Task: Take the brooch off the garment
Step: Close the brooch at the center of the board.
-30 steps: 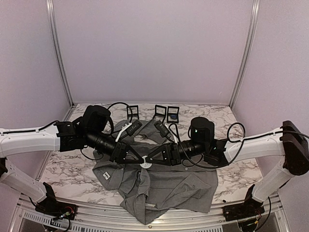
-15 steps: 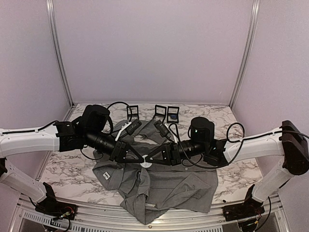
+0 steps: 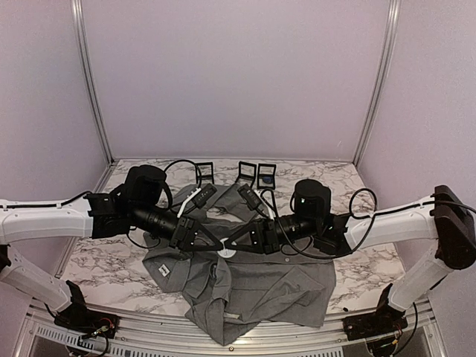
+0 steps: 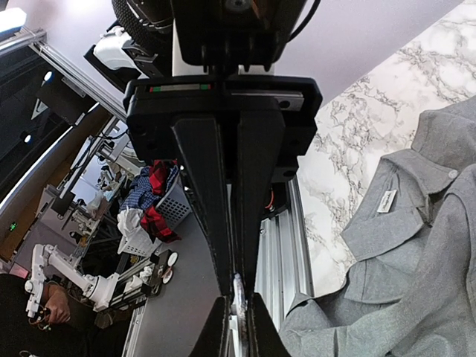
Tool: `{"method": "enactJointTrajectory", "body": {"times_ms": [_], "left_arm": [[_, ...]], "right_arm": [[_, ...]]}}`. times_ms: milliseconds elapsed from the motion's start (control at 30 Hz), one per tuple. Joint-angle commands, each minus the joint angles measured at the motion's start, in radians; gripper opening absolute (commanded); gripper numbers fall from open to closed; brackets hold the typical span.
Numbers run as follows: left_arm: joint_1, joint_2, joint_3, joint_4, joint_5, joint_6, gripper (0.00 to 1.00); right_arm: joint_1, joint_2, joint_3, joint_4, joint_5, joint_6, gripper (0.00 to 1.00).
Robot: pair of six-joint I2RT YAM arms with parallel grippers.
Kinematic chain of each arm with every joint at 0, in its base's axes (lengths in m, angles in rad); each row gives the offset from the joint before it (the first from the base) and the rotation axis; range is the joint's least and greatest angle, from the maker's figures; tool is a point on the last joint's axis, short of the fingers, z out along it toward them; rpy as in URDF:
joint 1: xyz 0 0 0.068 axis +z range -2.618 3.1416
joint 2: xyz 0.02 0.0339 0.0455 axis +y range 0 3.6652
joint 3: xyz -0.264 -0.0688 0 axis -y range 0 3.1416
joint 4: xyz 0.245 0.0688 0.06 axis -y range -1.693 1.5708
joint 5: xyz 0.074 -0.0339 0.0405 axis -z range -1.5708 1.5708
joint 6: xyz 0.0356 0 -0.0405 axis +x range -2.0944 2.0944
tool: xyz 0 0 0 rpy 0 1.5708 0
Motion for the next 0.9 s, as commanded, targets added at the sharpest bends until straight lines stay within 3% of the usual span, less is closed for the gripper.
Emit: {"method": "enactJointTrajectory", "body": {"times_ms": [0,333,867], "left_arm": [[-0.014,-0.026,-0.025,0.149,0.018,-0.056,0.0],[-0.013,-0.044,-0.049,0.217,0.033,-0.105,0.0],[-0.013,-0.064,-0.05,0.19,0.058,-0.091,0.0]], "right_arm": [[-0.002,0.01,0.007,0.012,0.027,-0.005,0.07],[-0.001,0.009,0.004,0.008,0.047,-0.013,0.06],[0.004,0.006,0.006,0.002,0.029,-0.034,0.06]]}}
